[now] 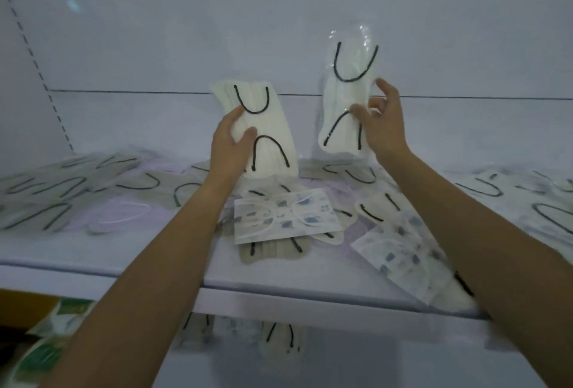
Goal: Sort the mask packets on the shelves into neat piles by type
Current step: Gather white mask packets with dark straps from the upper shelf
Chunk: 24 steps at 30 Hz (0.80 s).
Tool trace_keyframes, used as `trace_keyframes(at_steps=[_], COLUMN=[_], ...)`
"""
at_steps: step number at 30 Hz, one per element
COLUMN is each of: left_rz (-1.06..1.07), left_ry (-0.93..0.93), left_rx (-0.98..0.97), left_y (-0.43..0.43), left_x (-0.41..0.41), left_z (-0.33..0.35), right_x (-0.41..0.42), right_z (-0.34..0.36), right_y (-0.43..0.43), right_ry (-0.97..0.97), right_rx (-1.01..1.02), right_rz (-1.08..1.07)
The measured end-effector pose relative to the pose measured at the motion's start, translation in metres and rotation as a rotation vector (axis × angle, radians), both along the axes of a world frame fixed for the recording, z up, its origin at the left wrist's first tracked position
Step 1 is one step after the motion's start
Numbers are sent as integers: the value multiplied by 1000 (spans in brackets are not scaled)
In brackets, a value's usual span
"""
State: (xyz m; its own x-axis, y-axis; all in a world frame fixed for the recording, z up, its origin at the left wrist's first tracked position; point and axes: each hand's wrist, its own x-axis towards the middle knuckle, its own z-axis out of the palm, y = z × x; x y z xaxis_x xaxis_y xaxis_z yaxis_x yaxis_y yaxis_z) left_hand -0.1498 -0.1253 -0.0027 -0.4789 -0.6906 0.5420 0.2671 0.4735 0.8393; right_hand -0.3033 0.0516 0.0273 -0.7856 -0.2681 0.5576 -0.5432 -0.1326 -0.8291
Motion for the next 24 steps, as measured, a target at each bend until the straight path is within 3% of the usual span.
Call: trace_keyframes(at_steps=[2,4,6,10,13,16,19,22,24], left_rz=[-7,-7,-6,-19,-47,-69,-83,-83,-66], left_ry=[7,10,15,3,-30,-24,-24,-31,-45], left_rx=[12,16,26,12,-29,-56,-74,-92,-103], left_y=[2,1,0,0,6,14,21,26,27], left_x=[0,0,0,0,-1,-1,0,2,5], left_z=[2,3,2,2,2,2,1,-1,-3], right_x=[3,3,2,3,9,12,17,22,23], right_z=[22,47,67,71,51,26,8,3,3], right_y=[-2,1,13,49,68,75,73,72,72], right_ry=[-144,-253,-227,-112,-211,-246,-157,35,45], right_rx=[-162,-91,256,1065,1377,1478,1482,1425,1347], right_rz=[140,357,475,403,348,230,90,-24,8])
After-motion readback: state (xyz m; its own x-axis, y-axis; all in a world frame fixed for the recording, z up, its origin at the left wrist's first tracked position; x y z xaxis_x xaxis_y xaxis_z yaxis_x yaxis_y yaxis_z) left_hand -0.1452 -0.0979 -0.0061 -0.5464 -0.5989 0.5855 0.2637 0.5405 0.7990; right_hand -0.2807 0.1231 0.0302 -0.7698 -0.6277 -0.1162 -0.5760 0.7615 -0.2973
